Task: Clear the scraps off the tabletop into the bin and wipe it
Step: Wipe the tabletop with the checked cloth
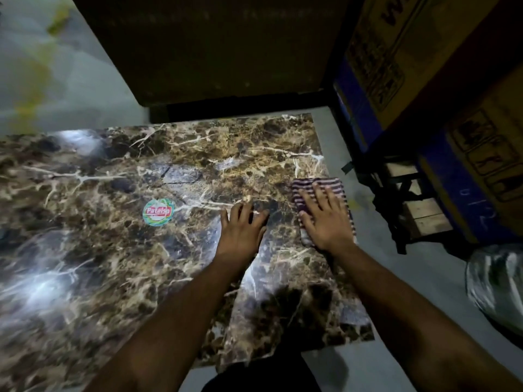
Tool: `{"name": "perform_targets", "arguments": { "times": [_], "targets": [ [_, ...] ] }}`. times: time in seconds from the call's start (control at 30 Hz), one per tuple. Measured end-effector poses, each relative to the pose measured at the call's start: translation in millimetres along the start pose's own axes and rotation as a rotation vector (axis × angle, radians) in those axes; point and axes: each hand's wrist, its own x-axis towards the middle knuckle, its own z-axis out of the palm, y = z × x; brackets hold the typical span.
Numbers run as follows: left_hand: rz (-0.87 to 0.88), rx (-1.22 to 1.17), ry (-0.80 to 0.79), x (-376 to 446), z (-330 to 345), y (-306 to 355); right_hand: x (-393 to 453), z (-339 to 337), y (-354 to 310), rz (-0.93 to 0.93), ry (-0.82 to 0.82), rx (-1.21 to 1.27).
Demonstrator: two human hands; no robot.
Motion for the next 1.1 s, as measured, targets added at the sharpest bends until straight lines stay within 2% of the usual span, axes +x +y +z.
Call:
{"name": "perform_targets", "arguments": {
  "times": [0.1, 0.17, 0.27, 0.37, 0.43, 0.47, 0.57, 0.63, 0.73, 0.83, 0.93, 1.0, 1.1],
  "targets": [
    [0.006, 0.004, -0.052, -16, 7, -3, -4, 1, -29, 0.068, 0.019, 0.038],
    [0.007, 0.030, -0.074, -26, 13, 0, -26, 8, -47, -0.035, 0.018, 0.026],
    [-0.005, 0.026, -0.089, -35, 10, 5, -64, 16, -36, -0.137, -0.011, -0.024],
    [0.012, 0.053, -0.049, -50, 8, 10, -64, 14, -19, -0.011, -0.004, -0.005],
    [0.006, 0.014, -0.064, -60, 11, 11, -57, 13, -27, 0.095, 0.000, 0.047],
    [0.001, 0.001, -0.081, -64, 13, 11, -58, 13, -37, 0.090, 0.000, 0.048],
    [-0.004, -0.011, -0.111, -74, 17, 12, -93, 23, -51, -0.089, -0.022, -0.010],
    [-0.009, -0.004, -0.066, -86, 17, 13, -123, 26, -38, -0.122, -0.036, -0.037],
    [0.040, 0.014, -0.033, -108, 21, 15, -128, 25, -20, 0.002, -0.018, -0.014],
    [0.049, -0.001, -0.044, -127, 28, 15, -117, 26, -38, 0.103, 0.010, 0.037],
    [0.035, -0.037, -0.070, -145, 31, 17, -149, 35, -59, -0.047, -0.019, 0.006],
    [0.018, -0.040, -0.058, -156, 28, 18, -182, 40, -49, -0.122, -0.042, -0.017],
    [0.051, 0.001, -0.042, -167, 23, 21, -194, 38, -16, -0.044, -0.026, -0.005]
  ]
}}
